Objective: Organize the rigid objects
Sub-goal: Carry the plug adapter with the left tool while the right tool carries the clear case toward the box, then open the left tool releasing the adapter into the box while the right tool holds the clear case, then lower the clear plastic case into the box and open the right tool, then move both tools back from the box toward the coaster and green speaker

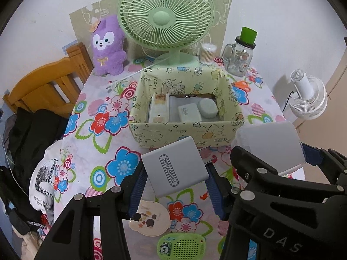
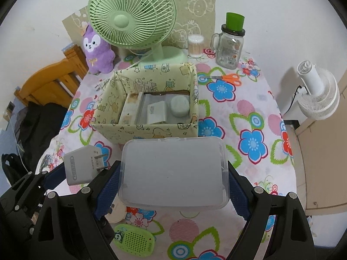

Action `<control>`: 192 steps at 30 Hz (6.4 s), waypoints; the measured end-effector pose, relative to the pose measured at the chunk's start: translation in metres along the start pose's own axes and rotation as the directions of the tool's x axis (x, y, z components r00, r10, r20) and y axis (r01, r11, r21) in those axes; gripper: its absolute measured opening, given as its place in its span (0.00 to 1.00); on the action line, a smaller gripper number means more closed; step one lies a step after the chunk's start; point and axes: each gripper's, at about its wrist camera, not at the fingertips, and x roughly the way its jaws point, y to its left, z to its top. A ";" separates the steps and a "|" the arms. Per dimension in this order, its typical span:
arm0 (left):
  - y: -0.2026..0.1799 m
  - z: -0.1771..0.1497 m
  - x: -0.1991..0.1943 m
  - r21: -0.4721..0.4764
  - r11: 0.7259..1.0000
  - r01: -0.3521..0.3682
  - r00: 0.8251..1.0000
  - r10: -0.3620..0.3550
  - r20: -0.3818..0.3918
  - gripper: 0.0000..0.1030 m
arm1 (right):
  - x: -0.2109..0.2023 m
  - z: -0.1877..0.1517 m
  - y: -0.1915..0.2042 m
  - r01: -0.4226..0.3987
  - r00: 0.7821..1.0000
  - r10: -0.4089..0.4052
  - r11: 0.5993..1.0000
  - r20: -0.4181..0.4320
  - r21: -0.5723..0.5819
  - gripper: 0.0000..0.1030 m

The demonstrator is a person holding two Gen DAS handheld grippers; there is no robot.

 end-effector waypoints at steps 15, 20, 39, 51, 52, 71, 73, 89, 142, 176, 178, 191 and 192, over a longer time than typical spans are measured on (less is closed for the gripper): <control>0.006 0.028 0.006 0.004 1.000 0.001 1.000 -0.001 0.000 0.54 | 0.002 0.027 0.002 -0.013 1.000 0.013 1.000 0.016 -0.001 0.87; 0.009 0.041 0.017 0.010 1.000 0.017 1.000 -0.017 -0.016 0.54 | 0.012 0.041 0.003 -0.012 1.000 0.012 1.000 0.005 0.001 0.87; 0.015 0.090 0.075 0.056 0.997 0.046 0.997 -0.043 -0.056 0.54 | 0.063 0.088 0.003 0.000 1.000 0.000 1.000 0.004 0.007 0.87; 0.012 0.105 0.110 0.099 0.991 0.093 0.992 -0.084 -0.089 0.54 | 0.089 0.101 0.000 0.020 1.000 -0.019 0.999 -0.015 0.043 0.87; 0.011 0.106 0.113 0.103 0.990 0.096 0.992 -0.087 -0.092 0.54 | 0.091 0.102 -0.001 0.023 1.000 -0.022 0.999 -0.016 0.045 0.87; 0.010 0.121 0.155 0.106 0.984 0.143 0.983 -0.129 -0.133 0.54 | 0.120 0.117 -0.011 0.072 0.997 -0.072 0.997 -0.018 0.030 0.87; 0.010 0.123 0.160 0.104 0.983 0.148 0.981 -0.133 -0.140 0.54 | 0.121 0.119 -0.011 0.087 0.996 -0.087 0.996 -0.015 0.026 0.87; 0.004 0.126 0.156 0.134 0.980 0.145 0.986 -0.131 -0.105 0.85 | 0.122 0.127 -0.014 0.124 0.992 -0.124 0.992 -0.004 0.032 0.87; 0.018 0.080 0.079 0.117 0.991 0.070 0.997 -0.064 -0.050 0.98 | 0.085 0.084 0.009 0.014 1.000 -0.014 1.000 0.017 0.024 0.93; -0.008 0.023 0.009 0.070 0.998 0.002 1.000 -0.004 0.028 0.98 | 0.009 0.025 -0.007 -0.015 0.997 0.016 1.000 0.073 -0.016 0.93; -0.009 0.019 0.007 0.065 0.998 -0.002 1.000 0.000 0.024 0.98 | 0.006 0.021 -0.007 -0.016 0.997 0.018 0.999 0.072 -0.029 0.93; -0.003 -0.002 0.005 0.064 0.997 0.040 0.999 -0.041 0.019 0.98 | -0.003 -0.002 -0.003 -0.010 0.997 0.013 0.999 0.076 -0.039 0.93; -0.002 -0.003 0.004 0.067 0.997 0.050 0.999 -0.051 0.018 0.98 | -0.003 -0.004 -0.001 -0.013 0.997 0.016 0.999 0.076 -0.038 0.93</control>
